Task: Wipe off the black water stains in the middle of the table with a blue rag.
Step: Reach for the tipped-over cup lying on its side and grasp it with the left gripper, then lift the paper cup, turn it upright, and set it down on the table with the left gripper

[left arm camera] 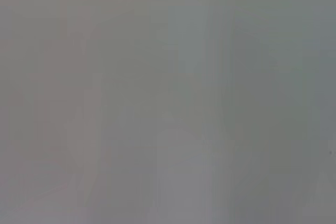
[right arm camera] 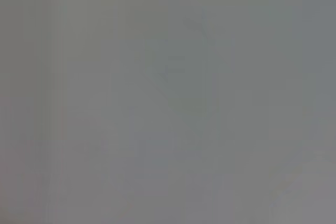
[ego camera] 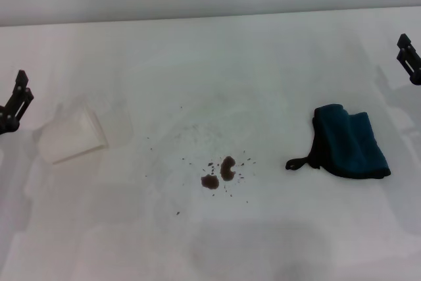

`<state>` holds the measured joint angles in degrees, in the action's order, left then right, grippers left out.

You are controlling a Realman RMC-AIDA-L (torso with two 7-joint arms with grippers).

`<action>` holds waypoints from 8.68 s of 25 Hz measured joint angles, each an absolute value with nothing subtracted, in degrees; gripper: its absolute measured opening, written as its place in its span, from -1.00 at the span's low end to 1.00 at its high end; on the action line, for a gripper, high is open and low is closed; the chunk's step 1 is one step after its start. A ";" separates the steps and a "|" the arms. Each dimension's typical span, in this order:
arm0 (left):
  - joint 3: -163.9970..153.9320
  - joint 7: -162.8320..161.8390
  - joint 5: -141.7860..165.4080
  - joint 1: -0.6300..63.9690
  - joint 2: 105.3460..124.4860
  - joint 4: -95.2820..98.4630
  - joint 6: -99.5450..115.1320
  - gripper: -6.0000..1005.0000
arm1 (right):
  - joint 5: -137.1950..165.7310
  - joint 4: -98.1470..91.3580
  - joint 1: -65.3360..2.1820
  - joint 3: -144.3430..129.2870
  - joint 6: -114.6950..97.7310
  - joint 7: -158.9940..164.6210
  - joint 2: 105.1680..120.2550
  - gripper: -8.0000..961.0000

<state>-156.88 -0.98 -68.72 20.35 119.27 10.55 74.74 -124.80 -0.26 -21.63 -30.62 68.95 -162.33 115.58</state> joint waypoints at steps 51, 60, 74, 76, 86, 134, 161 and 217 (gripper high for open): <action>-163.21 -76.43 -12.95 52.70 115.49 -58.25 102.19 0.75 | -124.85 0.04 -23.10 -30.51 68.29 -161.01 115.57 0.45; -163.33 -67.55 2.78 59.81 114.26 -63.99 102.73 0.75 | -124.98 -0.06 -24.29 -30.49 68.39 -161.01 115.70 0.45; -163.35 -60.29 13.36 62.81 118.31 -61.02 96.81 0.75 | -125.09 0.59 -25.30 -30.41 68.96 -159.29 116.03 0.45; -163.34 -60.30 13.64 62.52 118.45 -60.07 95.83 0.75 | -125.09 0.60 -25.31 -30.40 68.94 -159.29 116.03 0.45; -163.22 -61.23 13.95 60.38 118.83 -51.72 90.57 0.75 | -125.06 0.79 -25.26 -30.41 68.58 -159.26 116.01 0.45; -163.13 -59.87 9.58 57.93 118.79 -33.71 72.19 0.52 | -125.11 -0.09 -25.84 -29.70 65.93 -159.26 115.66 0.45; -163.02 -31.58 -36.37 34.59 119.00 -9.96 68.72 0.16 | -124.53 -2.26 -25.53 -31.05 66.19 -159.59 115.42 0.45; -162.21 -0.51 -51.74 18.78 119.30 5.34 64.76 0.62 | -124.54 -3.60 -22.26 -32.61 67.15 -159.26 115.40 0.45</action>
